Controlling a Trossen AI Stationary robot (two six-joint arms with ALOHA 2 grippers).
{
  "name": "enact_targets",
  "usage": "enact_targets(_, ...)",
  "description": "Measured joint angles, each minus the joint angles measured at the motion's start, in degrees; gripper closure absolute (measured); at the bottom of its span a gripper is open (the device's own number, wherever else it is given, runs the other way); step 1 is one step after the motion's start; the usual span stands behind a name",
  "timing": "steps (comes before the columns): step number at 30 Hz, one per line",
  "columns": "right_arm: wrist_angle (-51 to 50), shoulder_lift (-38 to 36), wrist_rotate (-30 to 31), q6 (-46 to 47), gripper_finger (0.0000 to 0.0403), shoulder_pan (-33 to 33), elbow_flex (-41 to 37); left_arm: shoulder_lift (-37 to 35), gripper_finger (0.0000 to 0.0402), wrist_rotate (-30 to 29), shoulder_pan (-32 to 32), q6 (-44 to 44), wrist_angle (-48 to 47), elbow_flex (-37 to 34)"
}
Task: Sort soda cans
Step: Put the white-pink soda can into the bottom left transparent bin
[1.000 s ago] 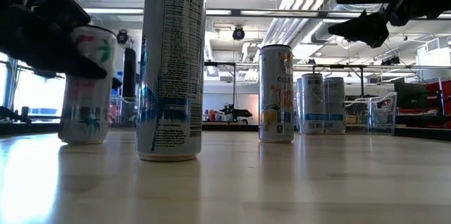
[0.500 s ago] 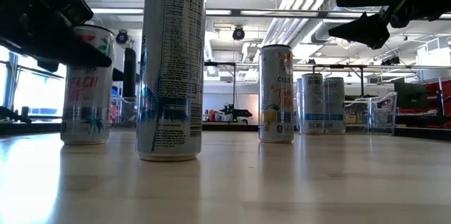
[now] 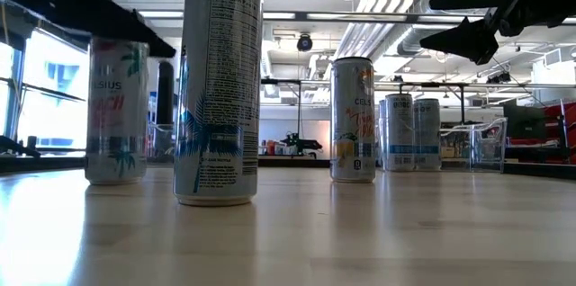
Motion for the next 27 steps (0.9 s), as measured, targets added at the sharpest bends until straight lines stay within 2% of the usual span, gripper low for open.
enact_targets(4, 0.0, 0.0, 0.0, 0.0, 0.0037, 0.0, 0.0, -0.9, 0.0117, -0.9, -1.0, -5.7, -16.8, 7.0)
enact_targets(7, -0.4, 0.0, 0.0, -0.1, 0.0037, 0.0, 0.0, -1.1, 0.0117, -2.0, -1.7, -9.5, -25.4, 9.9)
enact_targets(15, -1.3, 0.0, 0.0, 0.0, 0.0037, 0.0, 0.0, -1.5, 0.0117, -3.8, -2.9, -11.5, -32.7, 12.7)
enact_targets(20, -1.3, 0.0, 0.0, 1.9, 0.0037, 0.0, 0.0, -2.5, 0.0117, -4.4, -2.8, -10.7, -39.1, 18.0)
enact_targets(24, -1.4, 0.0, 0.0, 2.4, 0.0037, 0.0, 0.0, -2.5, 0.0117, -4.9, -2.9, -16.7, -46.3, 22.3)
enact_targets(27, -1.3, 0.0, 0.0, 2.4, 0.0037, 0.0, 0.0, -1.8, 0.0117, -2.1, -3.2, -22.8, -49.0, 22.4)
